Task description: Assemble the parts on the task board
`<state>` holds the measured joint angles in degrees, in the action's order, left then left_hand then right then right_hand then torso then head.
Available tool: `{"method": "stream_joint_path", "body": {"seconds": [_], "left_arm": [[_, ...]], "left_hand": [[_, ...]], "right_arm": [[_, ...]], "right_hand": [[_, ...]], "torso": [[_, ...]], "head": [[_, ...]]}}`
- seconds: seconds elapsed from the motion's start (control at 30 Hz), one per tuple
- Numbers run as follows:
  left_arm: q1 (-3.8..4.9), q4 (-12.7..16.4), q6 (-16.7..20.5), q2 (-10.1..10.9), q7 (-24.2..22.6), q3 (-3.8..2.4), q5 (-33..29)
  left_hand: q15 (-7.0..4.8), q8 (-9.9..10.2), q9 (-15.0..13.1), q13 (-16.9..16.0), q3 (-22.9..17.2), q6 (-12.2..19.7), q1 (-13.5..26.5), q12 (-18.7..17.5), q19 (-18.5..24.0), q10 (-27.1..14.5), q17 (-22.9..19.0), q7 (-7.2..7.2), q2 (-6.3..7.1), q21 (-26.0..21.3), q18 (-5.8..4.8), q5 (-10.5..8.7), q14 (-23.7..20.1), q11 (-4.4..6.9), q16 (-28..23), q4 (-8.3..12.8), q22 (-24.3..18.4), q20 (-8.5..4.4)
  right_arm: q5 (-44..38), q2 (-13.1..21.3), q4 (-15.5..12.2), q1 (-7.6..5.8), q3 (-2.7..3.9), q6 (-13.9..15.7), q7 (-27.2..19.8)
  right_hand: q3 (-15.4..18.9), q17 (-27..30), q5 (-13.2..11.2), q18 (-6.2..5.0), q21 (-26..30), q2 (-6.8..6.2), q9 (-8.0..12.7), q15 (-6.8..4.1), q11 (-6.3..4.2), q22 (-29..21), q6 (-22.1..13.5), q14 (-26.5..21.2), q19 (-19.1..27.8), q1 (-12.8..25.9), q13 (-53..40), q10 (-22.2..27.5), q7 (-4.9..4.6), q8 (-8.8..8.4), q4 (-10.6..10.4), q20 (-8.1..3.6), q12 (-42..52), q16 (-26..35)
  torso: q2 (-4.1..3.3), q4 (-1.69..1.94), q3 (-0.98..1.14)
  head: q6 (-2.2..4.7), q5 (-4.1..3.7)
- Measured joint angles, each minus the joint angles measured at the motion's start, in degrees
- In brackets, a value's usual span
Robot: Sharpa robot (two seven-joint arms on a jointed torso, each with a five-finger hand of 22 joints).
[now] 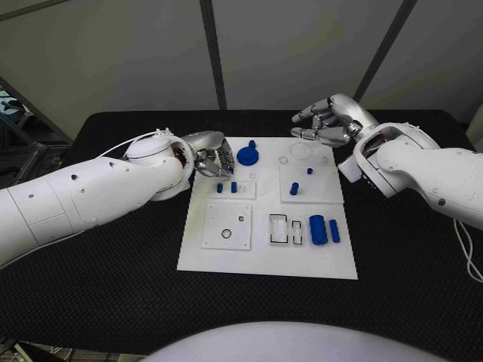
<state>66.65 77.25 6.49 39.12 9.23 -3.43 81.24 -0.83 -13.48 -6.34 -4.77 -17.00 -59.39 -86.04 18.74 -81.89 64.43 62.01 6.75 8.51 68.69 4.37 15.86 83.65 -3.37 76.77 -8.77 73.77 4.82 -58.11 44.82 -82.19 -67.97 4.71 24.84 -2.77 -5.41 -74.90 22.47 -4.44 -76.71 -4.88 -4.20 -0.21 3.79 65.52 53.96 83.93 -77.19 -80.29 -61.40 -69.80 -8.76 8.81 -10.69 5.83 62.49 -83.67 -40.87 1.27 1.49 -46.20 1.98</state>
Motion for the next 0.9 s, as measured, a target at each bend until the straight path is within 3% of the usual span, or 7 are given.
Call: {"method": "stream_joint_path", "body": {"seconds": [0.9], "left_arm": [[0.04, -0.8, -1.5, -0.4, 0.6, -0.04, -0.4]], "left_hand": [[0.00, 0.4, 0.0, -0.1, 0.0, -0.2, 0.4, -0.4, 0.0, 0.2, -0.3, 0.21, 0.39, 0.0, 0.00, 0.00, 0.0, 0.20, 0.0, 0.0, 0.0, 0.00]], "right_arm": [[0.0, 0.0, 0.0, 0.00, 0.00, -0.1, 0.1]], "right_hand": [[0.0, 0.0, 0.0, 0.00, 0.0, 0.00, 0.0, 0.00, 0.00, 0.0, 0.0, 0.0, 0.0, 0.0, 0.0, 0.0, 0.00, 0.00, 0.0, 0.00, 0.0, 0.0]], "torso": [[0.04, -0.01, 0.02]], "head": [[-0.18, -0.06]]}}
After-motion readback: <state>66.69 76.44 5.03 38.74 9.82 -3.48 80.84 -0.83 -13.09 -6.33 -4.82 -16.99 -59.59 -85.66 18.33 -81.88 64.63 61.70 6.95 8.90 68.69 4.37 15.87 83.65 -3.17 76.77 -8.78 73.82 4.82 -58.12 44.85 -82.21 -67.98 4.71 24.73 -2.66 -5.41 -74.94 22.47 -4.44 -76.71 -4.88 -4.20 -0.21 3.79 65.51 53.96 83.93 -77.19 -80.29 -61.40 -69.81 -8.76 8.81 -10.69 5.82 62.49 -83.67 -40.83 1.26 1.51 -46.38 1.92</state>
